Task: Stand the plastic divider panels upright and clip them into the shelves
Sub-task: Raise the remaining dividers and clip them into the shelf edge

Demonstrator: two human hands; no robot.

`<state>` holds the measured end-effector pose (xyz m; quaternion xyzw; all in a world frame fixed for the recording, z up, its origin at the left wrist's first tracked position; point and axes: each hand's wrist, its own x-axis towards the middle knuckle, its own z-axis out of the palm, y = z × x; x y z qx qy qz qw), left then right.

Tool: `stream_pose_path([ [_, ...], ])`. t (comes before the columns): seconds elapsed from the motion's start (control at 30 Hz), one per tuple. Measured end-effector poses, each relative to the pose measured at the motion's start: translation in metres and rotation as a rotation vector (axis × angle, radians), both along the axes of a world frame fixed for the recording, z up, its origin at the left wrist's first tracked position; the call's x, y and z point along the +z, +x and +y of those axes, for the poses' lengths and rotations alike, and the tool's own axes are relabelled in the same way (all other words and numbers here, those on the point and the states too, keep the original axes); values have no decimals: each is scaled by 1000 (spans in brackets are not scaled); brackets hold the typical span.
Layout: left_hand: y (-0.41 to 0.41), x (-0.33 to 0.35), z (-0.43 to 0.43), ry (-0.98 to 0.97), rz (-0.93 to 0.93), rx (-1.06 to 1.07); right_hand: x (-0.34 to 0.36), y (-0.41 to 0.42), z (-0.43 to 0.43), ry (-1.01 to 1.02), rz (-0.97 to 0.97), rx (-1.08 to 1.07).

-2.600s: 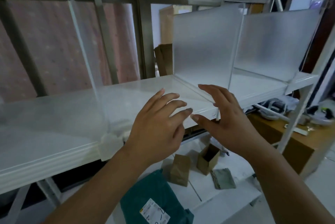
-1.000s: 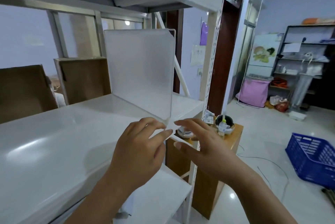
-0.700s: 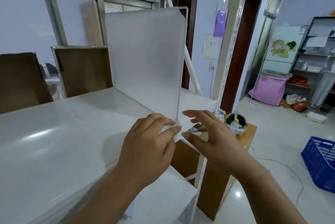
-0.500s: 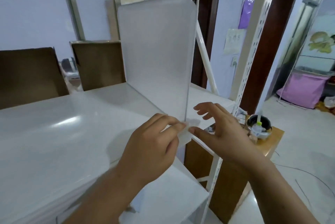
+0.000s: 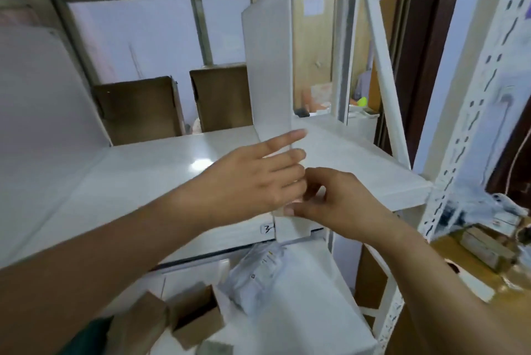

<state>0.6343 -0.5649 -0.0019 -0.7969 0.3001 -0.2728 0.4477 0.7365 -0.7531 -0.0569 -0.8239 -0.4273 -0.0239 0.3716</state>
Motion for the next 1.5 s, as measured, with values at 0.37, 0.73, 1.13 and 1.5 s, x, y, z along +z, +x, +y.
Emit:
stream_pose_path([
  [0.37,24,24,7,334,173,-70,-7,15,-3,57,106,13],
  [0.73,34,27,10,324,121,-126,-11,16,-3,124,86,11],
  [1.13,-36,-29,-29,-324,-4,182,-31,2,-14,195,-104,78],
  [1.5,-162,-102,-10,-749,-257,483,-48,-83,28,176,-329,491],
])
